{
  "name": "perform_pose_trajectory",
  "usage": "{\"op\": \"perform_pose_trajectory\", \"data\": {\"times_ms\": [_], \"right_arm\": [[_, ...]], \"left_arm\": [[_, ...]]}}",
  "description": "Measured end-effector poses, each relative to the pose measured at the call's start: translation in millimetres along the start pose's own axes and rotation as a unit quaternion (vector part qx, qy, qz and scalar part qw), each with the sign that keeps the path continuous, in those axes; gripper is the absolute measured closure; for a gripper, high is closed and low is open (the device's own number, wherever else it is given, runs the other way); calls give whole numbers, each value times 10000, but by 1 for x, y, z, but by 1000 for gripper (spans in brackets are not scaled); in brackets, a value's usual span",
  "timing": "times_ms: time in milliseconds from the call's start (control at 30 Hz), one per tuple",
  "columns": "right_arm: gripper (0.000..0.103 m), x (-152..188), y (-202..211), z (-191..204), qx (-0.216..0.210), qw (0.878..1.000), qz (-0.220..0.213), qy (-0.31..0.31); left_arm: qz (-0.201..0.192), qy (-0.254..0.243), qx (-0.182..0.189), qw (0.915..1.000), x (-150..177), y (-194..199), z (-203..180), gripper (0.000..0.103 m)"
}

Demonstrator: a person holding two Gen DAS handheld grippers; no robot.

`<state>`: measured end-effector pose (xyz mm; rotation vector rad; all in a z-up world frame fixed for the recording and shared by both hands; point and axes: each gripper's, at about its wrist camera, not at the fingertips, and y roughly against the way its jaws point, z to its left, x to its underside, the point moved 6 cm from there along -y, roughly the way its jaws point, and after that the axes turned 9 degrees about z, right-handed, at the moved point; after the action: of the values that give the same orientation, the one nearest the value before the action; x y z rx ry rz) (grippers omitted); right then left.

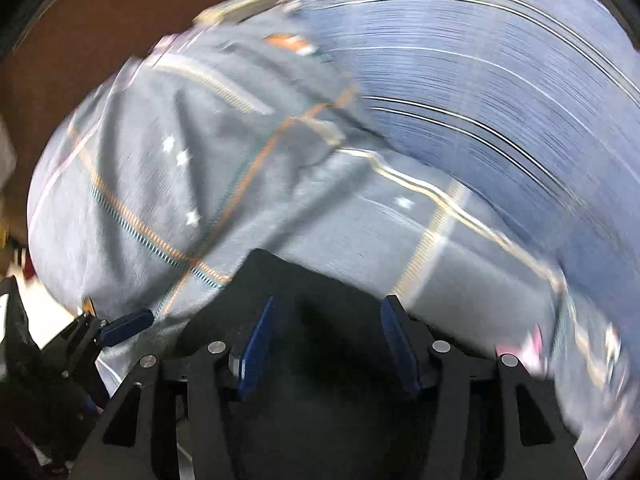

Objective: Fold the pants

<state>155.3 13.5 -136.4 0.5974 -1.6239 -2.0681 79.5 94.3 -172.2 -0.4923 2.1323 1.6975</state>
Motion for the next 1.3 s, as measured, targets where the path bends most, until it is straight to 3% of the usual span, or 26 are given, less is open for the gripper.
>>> {"op": "perform_pose_trajectory", "data": {"times_ms": [67, 233, 267, 300, 467, 500, 633, 733, 933, 1067, 1200, 1300], "right_arm": [[46, -11, -15, 13, -2, 9983, 195, 543], [46, -21, -46, 34, -251, 9907, 516, 1234], [46, -21, -53, 37, -299, 9888, 601, 1334], [46, -22, -62, 38, -394, 9871, 695, 1384], [48, -24, -94, 28, -628, 9871, 1049, 1035], [52, -24, -94, 27, -614, 9881, 1012, 979], [81, -20, -72, 18, -757, 9915, 676, 809], [89, -11, -49, 13, -594, 9948, 352, 743], [90, 14, 4, -4, -421, 9983, -341, 194], [90, 46, 52, -17, -377, 9953, -874, -153], [91, 87, 97, -58, -424, 9863, -1375, -804], [91, 125, 123, -101, -693, 9719, -1779, -1380]], "left_arm": [[169, -18, 186, 9997, 1, -8, -4, 25], [276, 272, 703, 9968, -3, -17, 0, 26], [294, 311, 768, 9961, -4, -19, 0, 34], [329, 300, 774, 9960, -4, -22, -2, 41], [359, 335, 809, 9955, -9, -30, 0, 56], [360, 353, 866, 9950, -10, -31, 1, 56], [251, 282, 1010, 9942, -12, -26, 2, 60], [58, 92, 1078, 9941, -16, -17, -6, 61], [-328, -466, 1271, 9903, -21, 7, -32, 61], [-624, -951, 1304, 9849, -23, 36, -69, 61], [-604, -1332, 1524, 9774, -33, 53, -123, 61], [-559, -1616, 1731, 9699, -38, 60, -169, 61]]}}
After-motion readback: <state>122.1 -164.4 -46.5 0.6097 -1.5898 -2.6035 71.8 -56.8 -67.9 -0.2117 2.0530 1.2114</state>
